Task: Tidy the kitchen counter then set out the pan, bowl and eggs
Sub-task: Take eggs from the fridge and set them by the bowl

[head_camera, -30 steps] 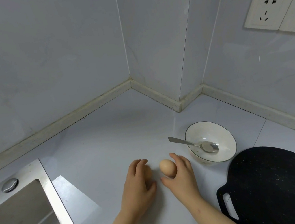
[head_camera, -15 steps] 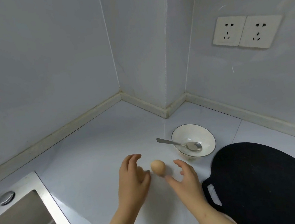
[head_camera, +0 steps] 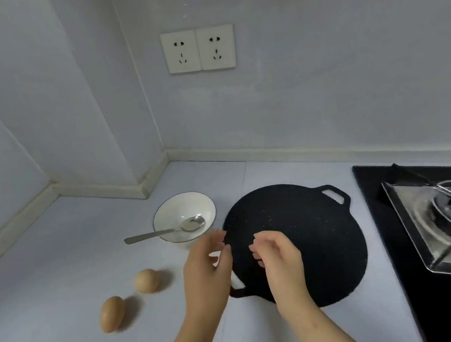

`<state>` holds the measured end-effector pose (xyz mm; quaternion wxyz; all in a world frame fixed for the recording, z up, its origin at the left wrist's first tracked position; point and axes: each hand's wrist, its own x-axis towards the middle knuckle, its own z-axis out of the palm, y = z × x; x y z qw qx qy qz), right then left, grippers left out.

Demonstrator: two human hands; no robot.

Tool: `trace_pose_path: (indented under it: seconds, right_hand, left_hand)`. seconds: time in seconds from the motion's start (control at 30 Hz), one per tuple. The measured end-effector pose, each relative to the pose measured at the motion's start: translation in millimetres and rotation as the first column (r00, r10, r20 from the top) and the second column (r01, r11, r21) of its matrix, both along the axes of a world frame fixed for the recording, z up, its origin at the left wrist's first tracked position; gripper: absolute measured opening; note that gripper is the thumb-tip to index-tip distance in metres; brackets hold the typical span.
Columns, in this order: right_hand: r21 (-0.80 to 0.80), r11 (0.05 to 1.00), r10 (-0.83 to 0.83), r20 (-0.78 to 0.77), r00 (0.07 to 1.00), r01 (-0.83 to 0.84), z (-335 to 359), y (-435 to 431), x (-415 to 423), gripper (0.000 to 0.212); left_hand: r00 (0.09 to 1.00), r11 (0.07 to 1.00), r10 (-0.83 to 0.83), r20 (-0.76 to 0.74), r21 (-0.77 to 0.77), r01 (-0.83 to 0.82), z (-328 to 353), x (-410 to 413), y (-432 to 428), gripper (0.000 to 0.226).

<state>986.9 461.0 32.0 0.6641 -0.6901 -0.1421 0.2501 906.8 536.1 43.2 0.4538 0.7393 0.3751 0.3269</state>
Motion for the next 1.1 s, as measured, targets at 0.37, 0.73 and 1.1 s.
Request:
trace_pose_path:
  seconds: [0.37,0.73,1.1]
  right_hand:
    - [0.188,0.848,-0.495,-0.058,0.867,0.496,55,-230,75,0.011]
    - [0.145,0.597,-0.802,0.137,0.581,0.789,103,-518,114,0.014]
    - [0.23,0.072,-0.955,0.295,0.001,0.971,171,-761,128,0.018]
  left_hand:
    - [0.86,0.856,-0.494,0.128,-0.099,0.507,50,130,-204,0.022]
    - [0.48,0.462,-0.841,0.252,-0.129,0.877,97,216,-505,0.023]
    - [-0.027,-0.028,-0.944,0.329,0.002,1.0,160,288,-743,0.025]
